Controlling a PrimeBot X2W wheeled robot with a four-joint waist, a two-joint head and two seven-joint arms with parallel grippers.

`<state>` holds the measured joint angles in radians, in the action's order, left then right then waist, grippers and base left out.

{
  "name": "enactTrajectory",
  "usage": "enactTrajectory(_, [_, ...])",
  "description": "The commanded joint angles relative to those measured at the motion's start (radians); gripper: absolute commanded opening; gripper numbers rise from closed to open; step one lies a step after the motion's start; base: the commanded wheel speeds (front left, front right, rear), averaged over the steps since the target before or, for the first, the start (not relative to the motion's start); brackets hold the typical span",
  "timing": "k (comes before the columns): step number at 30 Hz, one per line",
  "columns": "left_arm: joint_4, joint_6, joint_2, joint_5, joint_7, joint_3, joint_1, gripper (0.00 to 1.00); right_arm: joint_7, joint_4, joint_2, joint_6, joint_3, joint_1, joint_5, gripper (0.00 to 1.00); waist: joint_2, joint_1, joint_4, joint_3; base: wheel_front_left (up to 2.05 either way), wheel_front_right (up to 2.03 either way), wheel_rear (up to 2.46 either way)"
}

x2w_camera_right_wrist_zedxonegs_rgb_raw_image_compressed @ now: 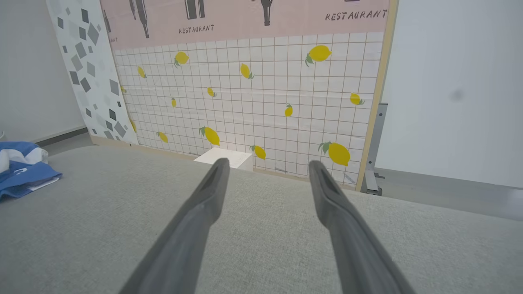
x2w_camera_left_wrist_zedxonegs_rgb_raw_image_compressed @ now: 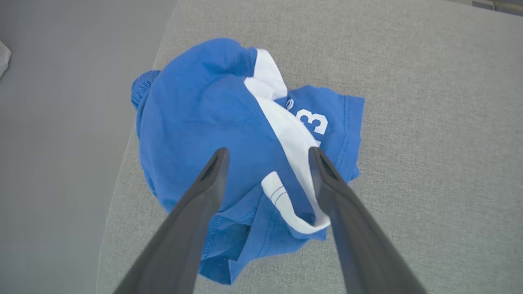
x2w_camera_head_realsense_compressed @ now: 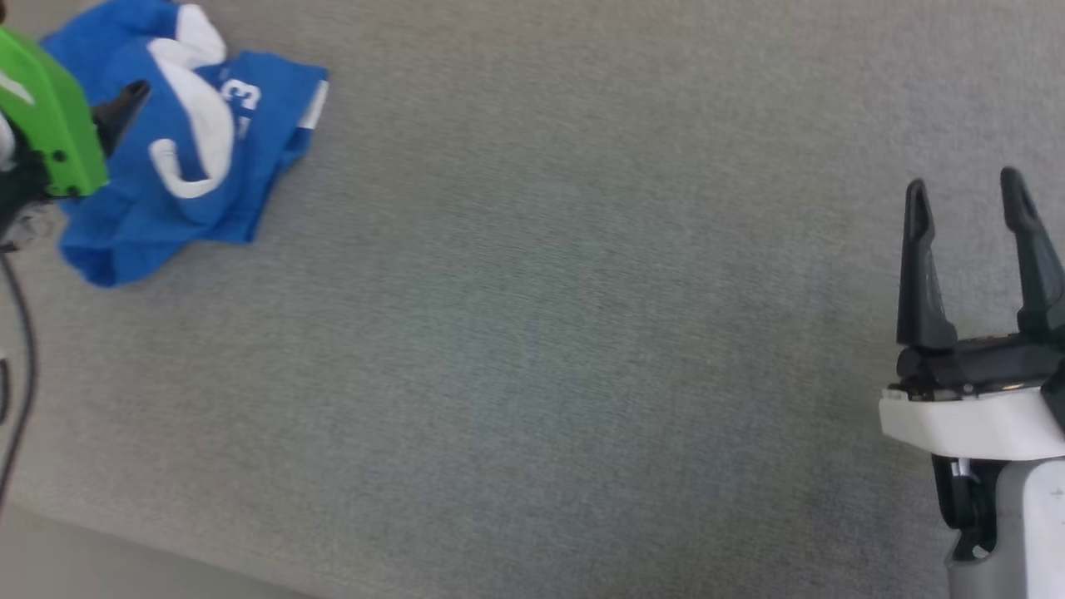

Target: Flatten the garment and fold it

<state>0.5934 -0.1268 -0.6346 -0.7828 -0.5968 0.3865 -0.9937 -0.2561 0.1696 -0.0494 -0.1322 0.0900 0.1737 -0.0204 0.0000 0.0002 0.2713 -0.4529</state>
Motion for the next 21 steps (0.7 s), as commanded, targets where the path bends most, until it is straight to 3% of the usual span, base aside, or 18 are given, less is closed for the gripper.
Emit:
enactTrajectory(1, [-0.008, -0.004, -0.025, -0.043, -0.035, 0.02, -0.021, 1.0, -0.006, 0.02, -0.001, 0.002, -0.002, 0.021, -0.014, 1.0, 0.0, -0.0002, -0.088, -0.096, 0.0, 0.0, 0.0])
enactTrajectory(4, [-0.008, -0.004, -0.072, -0.119, -0.104, 0.055, -0.03, 1.0, -0.006, 0.051, -0.001, 0.002, -0.009, 0.031, -0.021, 1.0, 0.0, -0.0002, -0.115, -0.127, 0.0, 0.0, 0.0])
enactTrajectory(10, [0.067, -0.004, -0.134, -0.167, -0.156, 0.097, -0.051, 1.0, -0.006, 0.097, -0.001, 0.002, -0.026, 0.045, -0.031, 1.0, 0.0, -0.0002, -0.151, -0.17, 0.0, 0.0, 0.0])
enactTrajectory(19, [0.198, -0.004, -0.136, -0.177, -0.147, 0.153, -0.064, 1.0, -0.006, 0.132, -0.001, 0.002, -0.021, 0.044, -0.038, 1.0, 0.0, -0.0002, -0.173, -0.181, 0.0, 0.0, 0.0])
enactTrajectory(20, [0.207, -0.004, -0.136, -0.18, -0.144, 0.161, -0.064, 0.45, -0.006, 0.133, -0.001, 0.002, -0.02, 0.041, -0.038, 1.0, 0.0, -0.0002, -0.175, -0.177, 0.0, 0.0, 0.0])
enactTrajectory(21, [0.214, -0.004, -0.134, -0.186, -0.147, 0.167, -0.062, 0.0, -0.006, 0.133, -0.001, 0.002, -0.019, 0.038, -0.038, 1.0, 0.0, -0.0002, -0.175, -0.172, 0.0, 0.0, 0.0])
